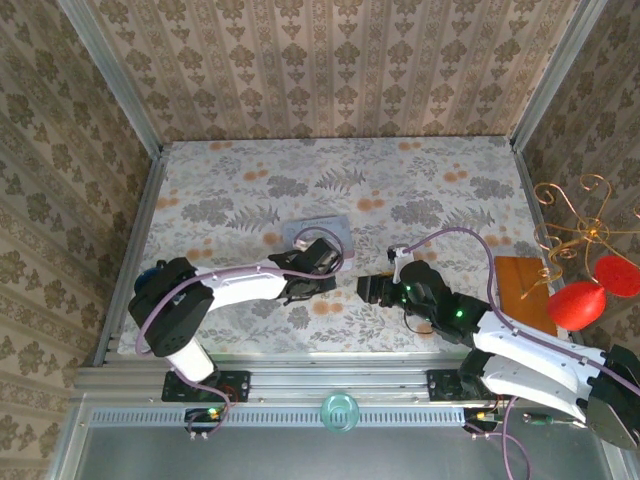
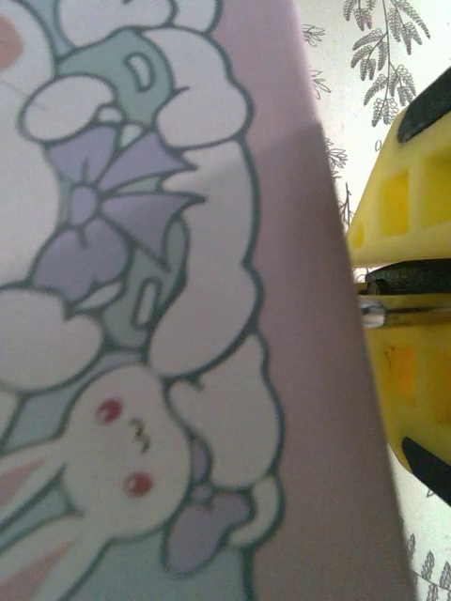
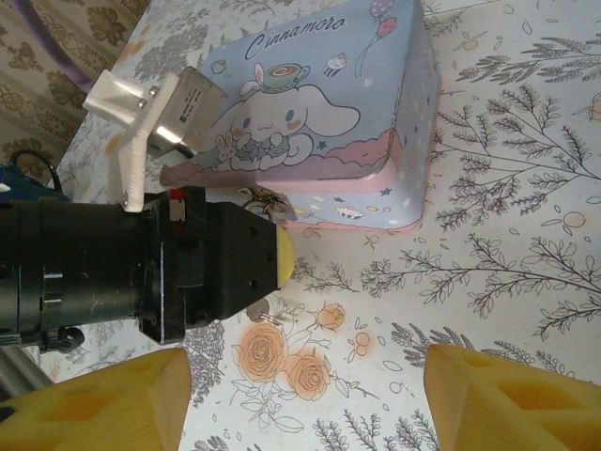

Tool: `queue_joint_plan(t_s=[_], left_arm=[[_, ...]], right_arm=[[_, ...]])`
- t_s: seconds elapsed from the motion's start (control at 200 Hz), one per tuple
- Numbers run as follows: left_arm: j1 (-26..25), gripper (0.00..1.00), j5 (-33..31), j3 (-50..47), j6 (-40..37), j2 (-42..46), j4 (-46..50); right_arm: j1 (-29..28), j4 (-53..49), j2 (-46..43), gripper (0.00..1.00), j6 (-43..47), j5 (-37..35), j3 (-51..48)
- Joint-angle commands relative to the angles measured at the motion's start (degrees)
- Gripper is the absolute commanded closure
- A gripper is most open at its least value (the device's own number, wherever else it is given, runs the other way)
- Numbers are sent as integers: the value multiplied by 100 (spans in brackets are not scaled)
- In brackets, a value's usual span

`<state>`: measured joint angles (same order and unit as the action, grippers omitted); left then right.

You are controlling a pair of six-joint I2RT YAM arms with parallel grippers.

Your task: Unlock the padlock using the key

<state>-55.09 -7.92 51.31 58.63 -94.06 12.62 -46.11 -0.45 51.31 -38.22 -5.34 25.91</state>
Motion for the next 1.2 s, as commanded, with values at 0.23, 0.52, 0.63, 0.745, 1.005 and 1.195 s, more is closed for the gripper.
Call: queue_joint_plan(t_s=[0.23, 0.52, 0.63, 0.745, 1.005, 1.195], left_arm=[[-24, 52, -40, -595, -207, 880, -602], [404, 41, -364, -1085, -1322, 2730, -103], [1105, 38, 4, -1263, -1662, 3213, -43], [1928, 36, 800, -1236, -2059, 3219, -65], [2675, 35, 1770, -1154, -2316, 2603, -473], [2749, 35, 1988, -1027, -2382, 2120, -636]], right_arm=[[326, 572, 636, 33, -753, 958, -236], [354, 1267, 1891, 37, -1264, 1554, 86], [297, 1461, 2400, 38, -1250, 1624, 308], [240, 1675, 2973, 39, -1228, 1629, 502], [76, 2307, 3898, 42, -1013, 1686, 782], [55, 2481, 4132, 43, -782, 1559, 830]])
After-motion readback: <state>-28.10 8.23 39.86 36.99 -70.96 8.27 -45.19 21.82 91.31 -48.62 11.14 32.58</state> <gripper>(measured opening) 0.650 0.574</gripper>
